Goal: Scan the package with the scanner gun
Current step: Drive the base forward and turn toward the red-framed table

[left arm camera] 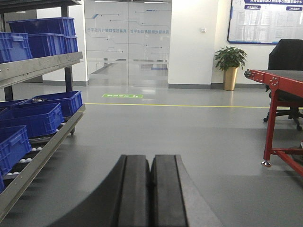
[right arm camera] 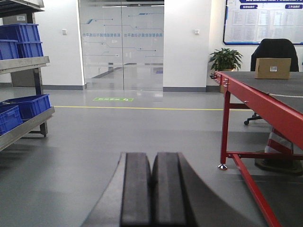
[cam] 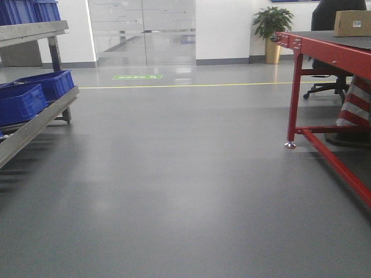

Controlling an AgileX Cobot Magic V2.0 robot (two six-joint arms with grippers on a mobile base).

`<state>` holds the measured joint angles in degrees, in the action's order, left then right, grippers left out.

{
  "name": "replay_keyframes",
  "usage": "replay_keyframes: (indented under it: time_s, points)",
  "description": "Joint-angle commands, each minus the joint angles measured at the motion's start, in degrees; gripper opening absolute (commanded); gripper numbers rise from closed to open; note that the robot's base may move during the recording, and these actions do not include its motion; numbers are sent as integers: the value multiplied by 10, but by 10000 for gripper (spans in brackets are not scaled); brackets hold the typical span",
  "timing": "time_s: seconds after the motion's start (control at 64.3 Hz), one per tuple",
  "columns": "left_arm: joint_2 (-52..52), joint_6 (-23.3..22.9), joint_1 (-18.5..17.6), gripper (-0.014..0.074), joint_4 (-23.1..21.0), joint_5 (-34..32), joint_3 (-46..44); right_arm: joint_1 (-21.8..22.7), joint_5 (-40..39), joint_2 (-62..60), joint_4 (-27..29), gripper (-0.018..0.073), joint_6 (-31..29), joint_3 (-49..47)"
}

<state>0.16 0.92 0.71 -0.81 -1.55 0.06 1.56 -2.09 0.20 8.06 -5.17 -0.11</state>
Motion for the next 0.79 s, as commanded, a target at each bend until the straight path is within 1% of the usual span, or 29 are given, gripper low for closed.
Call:
replay_keyframes:
  time_s: [0.0,0.777]
  points:
    - [-2,0,2,-111,-3,-8,-1,-1,-14,-2,1,-162,1,1]
    - [-2,0,2,-111,-3,-8,-1,-1,-14,-2,1,-162,1,1]
